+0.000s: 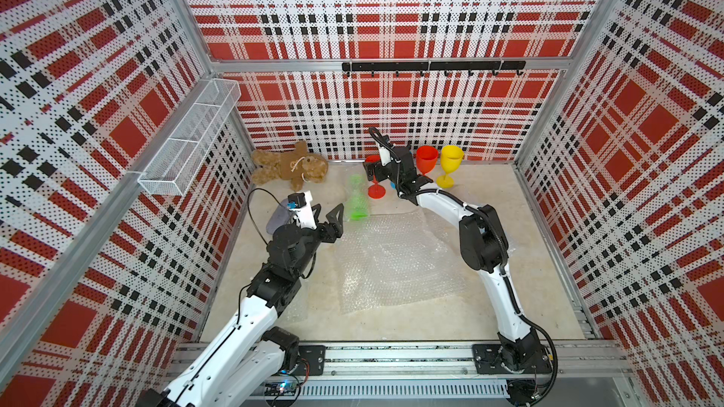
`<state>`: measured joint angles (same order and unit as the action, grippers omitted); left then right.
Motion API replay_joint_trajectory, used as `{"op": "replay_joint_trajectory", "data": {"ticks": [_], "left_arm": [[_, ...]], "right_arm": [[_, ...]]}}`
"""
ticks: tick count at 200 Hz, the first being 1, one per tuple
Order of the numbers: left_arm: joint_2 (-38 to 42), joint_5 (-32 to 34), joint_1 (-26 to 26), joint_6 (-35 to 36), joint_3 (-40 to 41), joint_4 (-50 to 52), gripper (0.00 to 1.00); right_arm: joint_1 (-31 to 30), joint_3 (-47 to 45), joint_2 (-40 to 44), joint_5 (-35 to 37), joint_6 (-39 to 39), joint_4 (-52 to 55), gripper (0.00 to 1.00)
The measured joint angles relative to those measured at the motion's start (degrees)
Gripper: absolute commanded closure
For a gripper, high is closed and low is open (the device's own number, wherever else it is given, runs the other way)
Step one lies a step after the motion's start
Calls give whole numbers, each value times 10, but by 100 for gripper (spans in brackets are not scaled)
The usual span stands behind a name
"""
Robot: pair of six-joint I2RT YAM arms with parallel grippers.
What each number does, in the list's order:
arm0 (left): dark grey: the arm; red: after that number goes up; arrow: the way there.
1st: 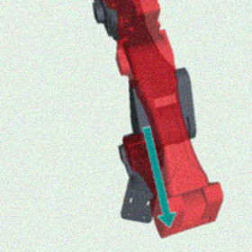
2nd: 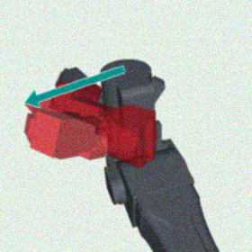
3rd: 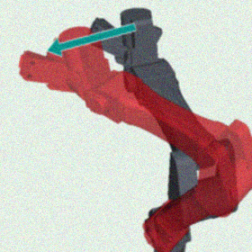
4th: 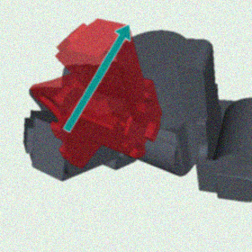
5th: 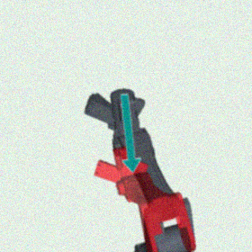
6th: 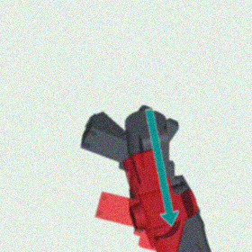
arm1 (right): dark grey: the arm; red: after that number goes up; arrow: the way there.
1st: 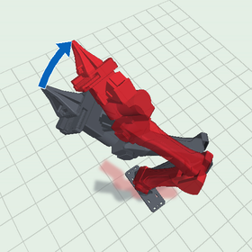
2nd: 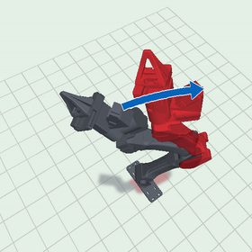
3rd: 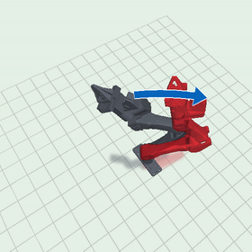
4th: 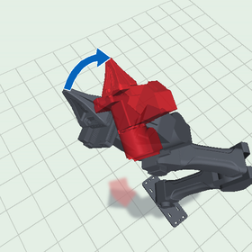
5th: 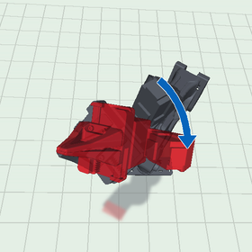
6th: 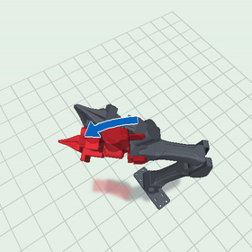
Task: Unpack wine glasses from bubble wrap
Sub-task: Place the wine glass at the center of the board, then pick up the bubble wrap from the center of the board.
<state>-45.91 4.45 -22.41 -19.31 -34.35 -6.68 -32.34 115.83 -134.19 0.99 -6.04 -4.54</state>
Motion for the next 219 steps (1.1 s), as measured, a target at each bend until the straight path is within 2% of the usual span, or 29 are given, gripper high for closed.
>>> {"op": "replay_joint_trajectory", "data": {"ticks": [33,62,90,110,129,154,173,219], "left_arm": [[-11,27,11,-15,-2,14,22],[-62,39,27,-37,-39,57,15],[-126,31,33,-44,-85,88,1],[-162,35,38,-56,-109,115,2],[-214,40,46,-70,-148,138,2],[-295,38,47,-79,-205,150,2],[-369,28,48,-78,-254,153,2],[-575,-1,53,-52,-396,191,2]], "right_arm": [[0,-26,56,-23,8,-13,0],[-8,-88,139,-25,19,-11,0],[-30,-93,215,45,-16,79,0],[-42,-98,269,86,-46,161,0],[-38,-214,365,90,-94,167,0],[-4,-396,487,28,-161,154,0],[14,-451,514,0,-187,152,0],[7,-545,586,-55,-220,139,0]]}}
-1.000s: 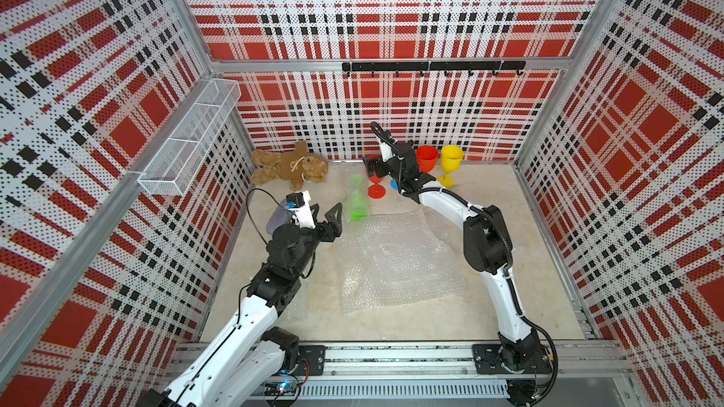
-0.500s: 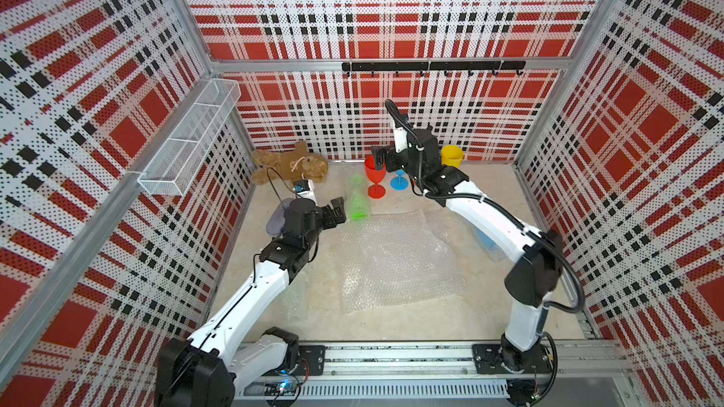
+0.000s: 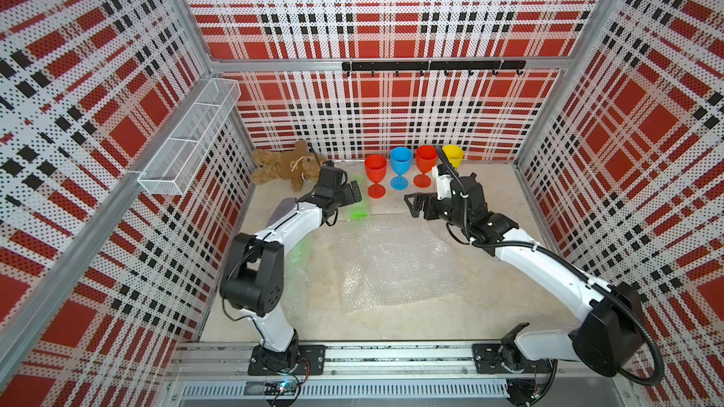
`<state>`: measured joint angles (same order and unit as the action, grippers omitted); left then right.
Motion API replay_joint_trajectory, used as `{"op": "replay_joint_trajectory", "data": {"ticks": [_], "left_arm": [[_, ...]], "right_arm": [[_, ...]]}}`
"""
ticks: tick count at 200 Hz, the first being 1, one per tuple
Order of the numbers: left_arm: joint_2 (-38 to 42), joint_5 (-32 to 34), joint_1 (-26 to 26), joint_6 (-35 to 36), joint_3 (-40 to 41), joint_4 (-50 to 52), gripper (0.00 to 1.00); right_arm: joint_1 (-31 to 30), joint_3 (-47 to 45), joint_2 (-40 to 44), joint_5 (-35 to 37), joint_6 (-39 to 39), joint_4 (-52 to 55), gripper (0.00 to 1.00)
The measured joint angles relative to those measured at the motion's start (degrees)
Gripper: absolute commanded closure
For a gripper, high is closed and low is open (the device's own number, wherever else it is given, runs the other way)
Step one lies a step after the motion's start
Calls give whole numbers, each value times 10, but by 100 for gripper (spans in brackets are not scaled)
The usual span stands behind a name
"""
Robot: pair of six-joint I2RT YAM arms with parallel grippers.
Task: Unpack wine glasses from bubble wrap
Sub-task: Pick up the bubble wrap from the center of the board.
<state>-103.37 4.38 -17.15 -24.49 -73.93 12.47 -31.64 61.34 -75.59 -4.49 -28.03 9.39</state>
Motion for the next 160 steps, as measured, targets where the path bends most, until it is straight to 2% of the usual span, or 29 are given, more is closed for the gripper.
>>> {"op": "replay_joint_trajectory", "data": {"ticks": [34,72,138,160], "left_arm": [[-97,-7,3,21,-83,49,2],[-142,-22,3,40,-155,81,2],[-193,-52,3,41,-172,99,0],[-198,-57,4,39,-175,99,5]], "right_arm": [[-1,-28,40,-8,-1,-2,0],[-1,-62,49,-3,3,2,0],[-1,-69,53,5,12,3,0],[-1,-69,53,6,14,3,0]]}}
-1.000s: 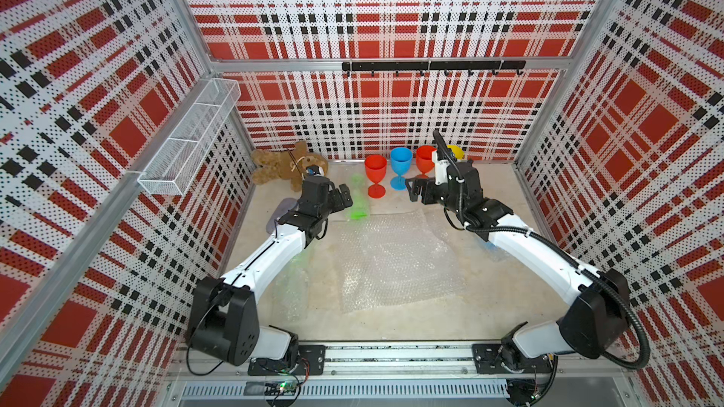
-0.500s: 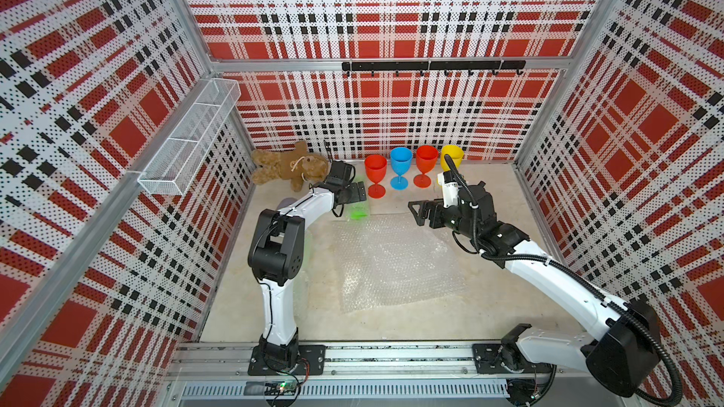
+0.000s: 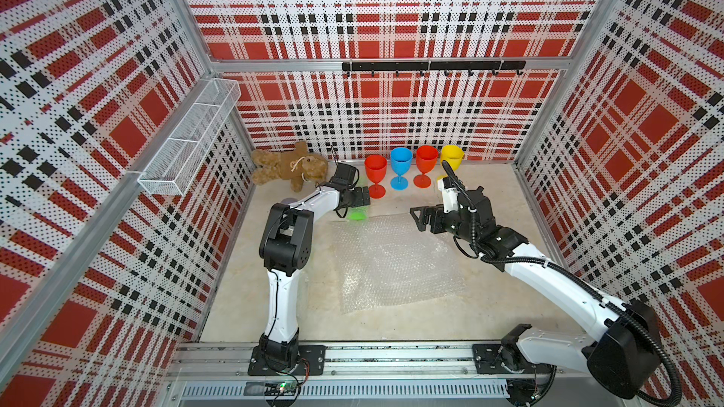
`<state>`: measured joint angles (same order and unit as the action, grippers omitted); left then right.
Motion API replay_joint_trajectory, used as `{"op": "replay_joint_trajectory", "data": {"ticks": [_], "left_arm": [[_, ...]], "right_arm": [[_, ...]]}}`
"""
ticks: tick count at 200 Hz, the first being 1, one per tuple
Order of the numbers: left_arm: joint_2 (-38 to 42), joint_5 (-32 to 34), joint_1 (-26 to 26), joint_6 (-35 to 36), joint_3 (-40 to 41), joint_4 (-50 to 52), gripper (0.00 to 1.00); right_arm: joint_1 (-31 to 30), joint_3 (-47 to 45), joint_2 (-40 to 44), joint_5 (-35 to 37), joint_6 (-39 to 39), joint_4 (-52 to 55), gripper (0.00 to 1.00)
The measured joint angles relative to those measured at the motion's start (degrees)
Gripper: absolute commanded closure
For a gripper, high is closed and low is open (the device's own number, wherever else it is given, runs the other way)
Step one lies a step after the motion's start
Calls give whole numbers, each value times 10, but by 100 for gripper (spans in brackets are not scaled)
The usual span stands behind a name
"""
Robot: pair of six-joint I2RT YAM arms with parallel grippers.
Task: Unpack wine glasses from bubble wrap
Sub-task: Pick up the bubble wrap from the center of the board.
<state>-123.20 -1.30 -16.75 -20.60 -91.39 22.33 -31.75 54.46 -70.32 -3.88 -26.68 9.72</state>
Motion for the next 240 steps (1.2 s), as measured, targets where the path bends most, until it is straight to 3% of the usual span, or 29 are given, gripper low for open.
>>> {"op": "replay_joint_trajectory", "data": {"ticks": [37,81,120,139,190,240], "left_arm": [[-1,-10,15,-3,-2,-4,17],[-1,-19,58,-22,-2,-14,23],[-7,-47,73,-33,4,-33,8],[-21,-56,73,-34,-4,-35,6],[-21,-64,74,-43,-10,-34,24],[20,-66,81,-62,21,-38,27]], "right_arm": [[0,0,0,5,0,0,0],[0,0,0,14,0,0,0],[0,0,-2,16,0,1,0],[0,0,-5,17,0,2,0],[0,1,-9,21,0,5,0],[0,12,-9,29,0,16,0]]}}
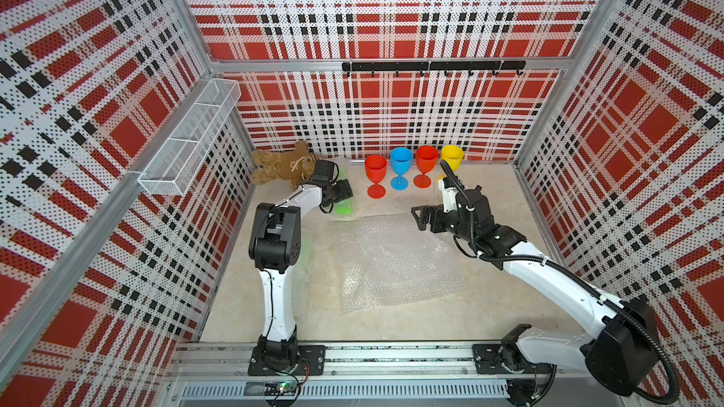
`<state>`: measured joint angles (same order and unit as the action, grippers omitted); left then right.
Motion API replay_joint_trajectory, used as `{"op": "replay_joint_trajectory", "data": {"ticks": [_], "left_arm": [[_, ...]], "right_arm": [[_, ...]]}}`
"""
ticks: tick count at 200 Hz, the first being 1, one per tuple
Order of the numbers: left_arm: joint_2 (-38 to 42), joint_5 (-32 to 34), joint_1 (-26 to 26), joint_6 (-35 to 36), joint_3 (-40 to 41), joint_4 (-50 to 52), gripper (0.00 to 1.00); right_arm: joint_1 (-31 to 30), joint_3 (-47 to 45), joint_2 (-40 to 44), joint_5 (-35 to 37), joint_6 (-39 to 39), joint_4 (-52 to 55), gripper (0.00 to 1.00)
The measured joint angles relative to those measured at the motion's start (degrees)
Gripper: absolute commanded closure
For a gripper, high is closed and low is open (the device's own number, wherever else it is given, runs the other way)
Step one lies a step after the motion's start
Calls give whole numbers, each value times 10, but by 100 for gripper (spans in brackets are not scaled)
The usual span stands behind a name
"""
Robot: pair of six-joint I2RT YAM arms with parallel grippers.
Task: Unpack wine glasses from bubble wrap
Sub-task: Pick up the bubble wrap from the center of the board, then place the bubble wrap at the center of the board.
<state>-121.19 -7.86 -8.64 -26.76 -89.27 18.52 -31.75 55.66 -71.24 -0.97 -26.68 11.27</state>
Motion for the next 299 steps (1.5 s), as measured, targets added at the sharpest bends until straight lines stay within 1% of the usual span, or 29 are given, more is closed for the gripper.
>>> {"op": "replay_joint_trajectory", "data": {"ticks": [29,48,65,84,98,106,118,129,151,170,192,200,217,234,250,276,299], "left_arm": [[67,3,8,-7,38,-1,28],[131,7,7,-9,70,-5,28],[191,26,0,-1,102,-11,27],[257,76,-42,32,139,-21,28],[305,118,-97,74,173,-39,29],[328,138,-126,101,193,-54,28],[362,160,-175,156,228,-89,25],[395,181,-215,222,270,-130,23],[439,215,-271,367,343,-202,20],[438,238,-304,500,363,-234,20],[419,277,-332,649,377,-263,19],[409,293,-340,704,386,-275,19],[392,315,-350,795,409,-296,19],[382,327,-357,897,439,-314,18],[379,335,-362,982,467,-332,18],[372,345,-374,1083,487,-362,18],[369,351,-390,1134,491,-381,18]], "right_arm": [[0,2,0,8,-5,6,0],[0,1,5,7,-6,13,0],[0,1,16,7,-4,14,0],[0,1,33,14,3,20,0],[0,2,46,28,14,31,0],[0,9,53,43,20,43,0],[0,24,65,66,32,61,0],[0,39,79,91,44,71,0],[0,66,121,135,67,88,1],[0,78,164,153,98,88,2],[0,78,209,136,155,89,3],[0,76,223,117,187,89,5],[-6,67,241,79,257,99,5],[-33,56,250,57,340,121,17],[-64,49,249,39,422,154,18],[-110,20,235,43,547,198,20],[-136,-14,219,61,631,223,19]]}}
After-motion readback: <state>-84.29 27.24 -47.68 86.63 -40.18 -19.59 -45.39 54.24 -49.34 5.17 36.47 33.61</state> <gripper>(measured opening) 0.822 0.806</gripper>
